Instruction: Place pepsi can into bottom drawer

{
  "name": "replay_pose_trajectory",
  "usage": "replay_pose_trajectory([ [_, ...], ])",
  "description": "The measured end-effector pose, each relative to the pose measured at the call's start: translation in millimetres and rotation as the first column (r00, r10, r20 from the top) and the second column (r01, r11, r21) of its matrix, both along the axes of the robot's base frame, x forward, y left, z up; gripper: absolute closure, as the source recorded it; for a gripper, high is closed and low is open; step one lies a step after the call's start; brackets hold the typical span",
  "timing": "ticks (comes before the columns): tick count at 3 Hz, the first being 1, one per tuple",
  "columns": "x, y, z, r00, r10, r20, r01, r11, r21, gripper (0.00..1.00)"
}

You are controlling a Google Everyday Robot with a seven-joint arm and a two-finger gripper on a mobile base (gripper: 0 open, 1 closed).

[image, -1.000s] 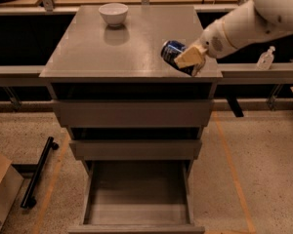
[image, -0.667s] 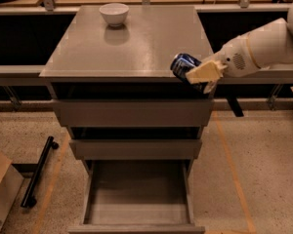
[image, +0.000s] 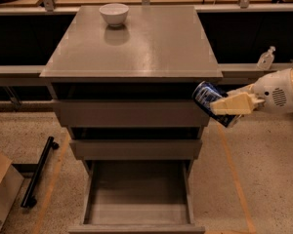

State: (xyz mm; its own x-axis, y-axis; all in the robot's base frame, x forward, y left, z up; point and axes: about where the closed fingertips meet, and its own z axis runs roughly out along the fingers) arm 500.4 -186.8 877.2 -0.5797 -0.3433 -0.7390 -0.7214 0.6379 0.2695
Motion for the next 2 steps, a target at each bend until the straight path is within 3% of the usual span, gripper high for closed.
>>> replay_pose_trajectory([
  [1,2,3,0,1.0000,0.007,0.002,-0.007,1.000,-0.002,1.00],
  [2,1,21,1,0.9948,0.090,0.048,-0.088,0.996,-0.032,1.00],
])
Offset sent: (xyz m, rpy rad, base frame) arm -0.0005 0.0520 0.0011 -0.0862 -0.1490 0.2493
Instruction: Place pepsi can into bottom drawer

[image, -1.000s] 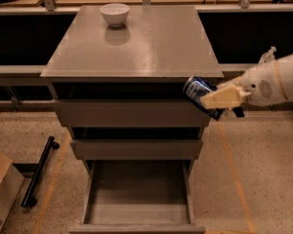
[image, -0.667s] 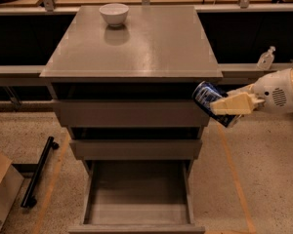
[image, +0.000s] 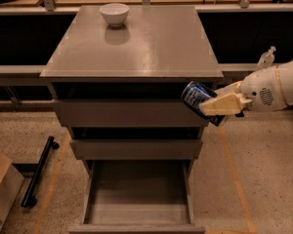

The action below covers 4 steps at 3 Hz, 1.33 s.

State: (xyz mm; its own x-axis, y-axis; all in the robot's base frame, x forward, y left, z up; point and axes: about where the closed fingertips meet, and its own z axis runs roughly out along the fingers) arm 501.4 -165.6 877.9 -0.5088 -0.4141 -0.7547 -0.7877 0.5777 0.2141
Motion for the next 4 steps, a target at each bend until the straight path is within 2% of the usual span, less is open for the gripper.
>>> replay_pose_trajectory([
  [1,-8,21,-23,0.9975,0.063,0.034,-0.063,0.998,-0.001,1.00],
  [2,-17,42,-72,0.9955,0.093,0.015,-0.093,0.996,0.001,1.00],
  [3,-19,60,-127,0.9929,0.116,-0.025,-0.116,0.993,-0.010,1.00],
  [4,-21,72,-189,0.9916,0.082,-0.100,-0.077,0.995,0.060,1.00],
])
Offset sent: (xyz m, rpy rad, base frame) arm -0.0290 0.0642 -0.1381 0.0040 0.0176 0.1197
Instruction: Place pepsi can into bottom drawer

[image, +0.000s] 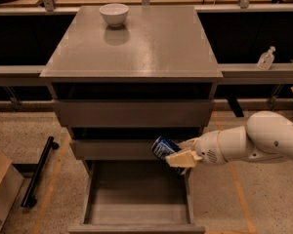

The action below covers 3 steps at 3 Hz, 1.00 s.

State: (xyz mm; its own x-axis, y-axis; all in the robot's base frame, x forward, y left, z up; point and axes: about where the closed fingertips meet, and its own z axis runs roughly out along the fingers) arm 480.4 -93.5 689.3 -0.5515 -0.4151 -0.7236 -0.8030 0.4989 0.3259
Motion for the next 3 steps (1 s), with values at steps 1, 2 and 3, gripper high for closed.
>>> replay_pose_trajectory([
  [1,0,0,0,1.0000,0.000,0.000,0.000,1.000,0.001,1.00],
  [2,-1,6,-10,0.9996,0.013,-0.024,-0.013,1.000,0.010,1.00],
  [3,12,30,-38,0.9976,0.058,-0.038,-0.055,0.997,0.062,1.00],
])
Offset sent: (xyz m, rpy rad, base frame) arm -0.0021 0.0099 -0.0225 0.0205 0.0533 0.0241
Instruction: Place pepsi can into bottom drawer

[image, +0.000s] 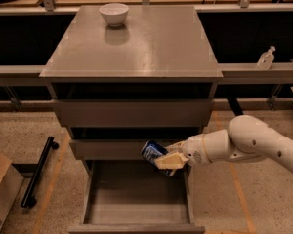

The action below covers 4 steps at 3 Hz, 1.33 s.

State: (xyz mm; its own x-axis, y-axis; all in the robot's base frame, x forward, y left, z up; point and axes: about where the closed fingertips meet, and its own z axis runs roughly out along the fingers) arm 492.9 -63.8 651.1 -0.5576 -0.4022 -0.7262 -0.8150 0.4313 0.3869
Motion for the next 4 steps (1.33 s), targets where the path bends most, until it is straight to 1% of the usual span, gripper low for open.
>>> replay_pose_trajectory([
  [1,18,24,-47,0.9979,0.047,-0.045,-0.045,0.998,0.035,1.00],
  [2,28,39,-97,0.9920,0.059,-0.111,-0.052,0.996,0.071,1.00],
  [3,31,55,-139,0.9831,0.069,-0.170,-0.054,0.994,0.092,1.00],
  [4,31,70,-180,0.9674,0.080,-0.240,-0.055,0.993,0.109,1.00],
])
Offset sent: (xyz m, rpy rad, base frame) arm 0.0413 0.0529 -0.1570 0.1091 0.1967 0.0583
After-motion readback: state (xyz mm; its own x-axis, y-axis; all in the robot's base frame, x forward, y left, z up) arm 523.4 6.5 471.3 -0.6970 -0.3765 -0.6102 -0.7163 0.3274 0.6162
